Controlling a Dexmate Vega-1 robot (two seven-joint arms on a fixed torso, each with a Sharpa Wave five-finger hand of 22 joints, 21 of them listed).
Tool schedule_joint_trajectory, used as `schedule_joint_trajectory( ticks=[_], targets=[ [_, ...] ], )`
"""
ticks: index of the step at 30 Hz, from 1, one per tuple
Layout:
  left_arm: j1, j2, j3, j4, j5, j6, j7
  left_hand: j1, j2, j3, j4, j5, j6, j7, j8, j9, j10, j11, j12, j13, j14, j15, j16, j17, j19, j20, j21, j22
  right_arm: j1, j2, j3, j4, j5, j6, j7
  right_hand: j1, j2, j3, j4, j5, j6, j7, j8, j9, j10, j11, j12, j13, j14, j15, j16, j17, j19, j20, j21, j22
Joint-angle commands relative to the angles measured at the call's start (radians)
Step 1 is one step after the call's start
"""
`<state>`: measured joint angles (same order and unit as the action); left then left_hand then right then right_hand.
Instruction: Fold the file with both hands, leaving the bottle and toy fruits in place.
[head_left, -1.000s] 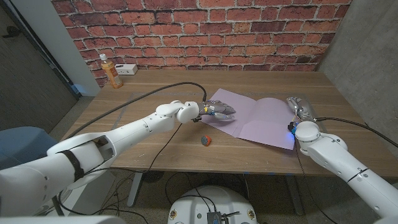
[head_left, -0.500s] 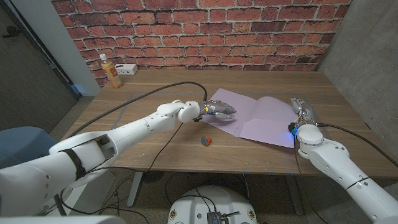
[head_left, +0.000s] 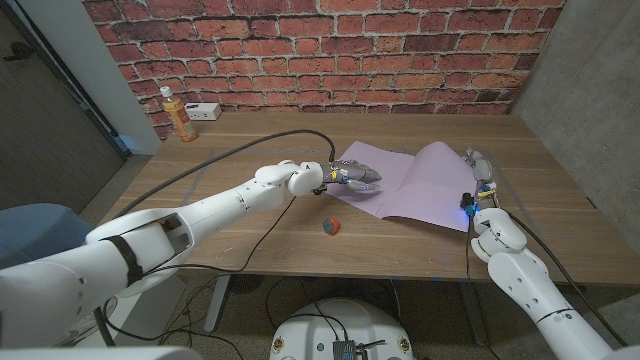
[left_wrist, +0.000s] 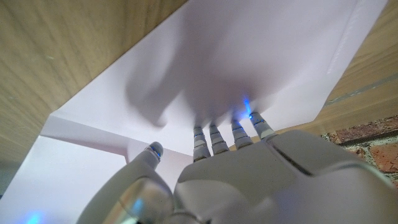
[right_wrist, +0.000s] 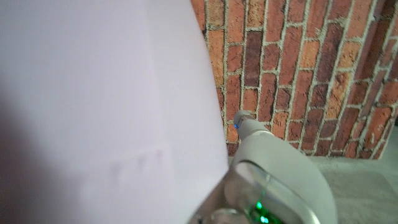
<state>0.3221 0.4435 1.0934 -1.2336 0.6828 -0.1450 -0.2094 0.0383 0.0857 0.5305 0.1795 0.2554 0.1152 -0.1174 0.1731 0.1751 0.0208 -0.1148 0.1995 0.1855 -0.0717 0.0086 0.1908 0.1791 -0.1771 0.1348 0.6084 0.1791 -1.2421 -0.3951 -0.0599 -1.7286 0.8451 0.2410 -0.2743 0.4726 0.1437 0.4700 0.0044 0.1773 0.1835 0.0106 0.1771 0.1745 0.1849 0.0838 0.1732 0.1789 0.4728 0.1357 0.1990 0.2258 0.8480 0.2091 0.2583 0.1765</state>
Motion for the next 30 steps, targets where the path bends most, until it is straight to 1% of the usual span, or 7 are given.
schedule_joint_trajectory(
  ticks=[1, 4, 9, 14, 18, 22, 30],
  targets=[
    [-0.015, -0.016, 0.014, 0.038, -0.008, -0.018, 0.014, -0.009, 0.061, -0.002, 0.001, 0.005, -0.006, 0.001, 0.005, 0.001, 0.0, -0.002, 0.0, 0.001, -0.003, 0.0, 0.001, 0.004, 0.008, 0.003, 0.005, 0.005, 0.029, 0.163, 0.013, 0.098, 0.3, 0.233, 0.303, 0.006, 0.001, 0.004, -0.013, -0.001, -0.009, 0.0, -0.001, 0.004, -0.008, 0.001, 0.003, 0.005, -0.007, -0.01, 0.001, 0.003, 0.001, -0.006, -0.004, 0.0],
    [-0.017, -0.018, 0.017, 0.042, -0.007, -0.019, 0.017, -0.01, 0.062, -0.002, 0.002, 0.006, -0.007, -0.001, 0.005, 0.001, -0.001, -0.002, 0.0, 0.001, -0.003, -0.001, 0.001, 0.004, 0.009, 0.003, 0.005, 0.005, 0.043, 0.193, 0.013, 0.117, 0.367, 0.242, 0.389, 0.009, 0.007, 0.006, -0.02, -0.001, -0.008, -0.001, 0.002, 0.004, -0.011, -0.001, 0.006, 0.005, -0.034, -0.02, -0.005, 0.005, -0.019, -0.009, -0.018, -0.002],
    [-0.018, -0.018, 0.018, 0.042, -0.01, -0.019, 0.019, -0.011, 0.064, -0.002, 0.002, 0.008, -0.009, -0.001, 0.006, 0.001, -0.002, -0.007, 0.0, 0.001, -0.003, -0.003, 0.001, 0.004, 0.009, 0.003, 0.004, 0.005, 0.048, 0.188, 0.012, 0.122, 0.429, 0.208, 0.482, -0.003, 0.005, -0.001, -0.017, -0.003, -0.02, -0.014, 0.001, 0.004, -0.026, -0.005, 0.005, 0.005, -0.048, -0.025, -0.003, 0.008, -0.026, -0.007, -0.028, -0.003],
    [-0.018, -0.016, 0.019, 0.042, -0.011, -0.023, 0.021, -0.012, 0.065, -0.002, 0.002, 0.009, -0.011, -0.001, 0.006, 0.001, -0.004, -0.006, 0.0, 0.001, -0.003, -0.002, 0.001, 0.004, 0.01, 0.003, 0.003, 0.005, 0.039, 0.165, 0.007, 0.106, 0.458, 0.158, 0.519, -0.033, -0.031, -0.027, -0.016, -0.006, -0.041, -0.009, -0.001, 0.005, -0.031, 0.007, 0.01, 0.005, -0.057, -0.019, -0.002, 0.006, -0.021, -0.002, -0.034, -0.003],
    [-0.02, -0.018, 0.021, 0.043, -0.011, -0.026, 0.025, -0.013, 0.066, -0.002, 0.002, 0.01, -0.012, -0.001, 0.006, 0.001, -0.005, -0.005, 0.0, 0.001, -0.003, -0.002, 0.001, 0.004, 0.01, 0.004, 0.002, 0.005, 0.029, 0.119, -0.006, 0.09, 0.429, 0.118, 0.503, -0.072, -0.039, -0.047, -0.003, -0.004, -0.029, 0.014, 0.009, 0.006, 0.024, 0.037, 0.029, 0.006, -0.042, -0.008, 0.008, 0.004, -0.011, -0.002, -0.041, -0.003],
    [-0.02, -0.018, 0.022, 0.039, -0.009, -0.022, 0.023, -0.013, 0.067, -0.002, 0.003, 0.011, -0.013, -0.002, 0.006, 0.001, -0.005, -0.005, 0.0, 0.001, -0.004, -0.004, 0.001, 0.004, 0.012, 0.004, 0.002, 0.005, 0.036, 0.076, -0.02, 0.097, 0.454, 0.049, 0.568, -0.103, -0.035, -0.053, 0.002, 0.0, 0.046, 0.053, 0.027, 0.005, 0.145, 0.086, 0.056, 0.006, 0.003, 0.009, 0.023, -0.006, -0.003, -0.002, -0.052, -0.004],
    [-0.012, -0.009, 0.021, 0.018, -0.004, -0.014, 0.024, -0.015, 0.069, -0.002, 0.003, 0.012, -0.019, -0.004, 0.004, 0.001, -0.008, -0.006, -0.001, 0.001, -0.004, -0.004, 0.001, 0.004, 0.013, 0.002, 0.001, 0.005, 0.084, -0.004, -0.054, 0.128, 0.477, -0.084, 0.703, -0.118, -0.039, -0.052, -0.003, 0.0, 0.107, 0.077, 0.036, 0.004, 0.217, 0.109, 0.062, 0.006, 0.052, 0.029, 0.033, -0.016, 0.012, -0.006, -0.054, -0.004]
  ],
)
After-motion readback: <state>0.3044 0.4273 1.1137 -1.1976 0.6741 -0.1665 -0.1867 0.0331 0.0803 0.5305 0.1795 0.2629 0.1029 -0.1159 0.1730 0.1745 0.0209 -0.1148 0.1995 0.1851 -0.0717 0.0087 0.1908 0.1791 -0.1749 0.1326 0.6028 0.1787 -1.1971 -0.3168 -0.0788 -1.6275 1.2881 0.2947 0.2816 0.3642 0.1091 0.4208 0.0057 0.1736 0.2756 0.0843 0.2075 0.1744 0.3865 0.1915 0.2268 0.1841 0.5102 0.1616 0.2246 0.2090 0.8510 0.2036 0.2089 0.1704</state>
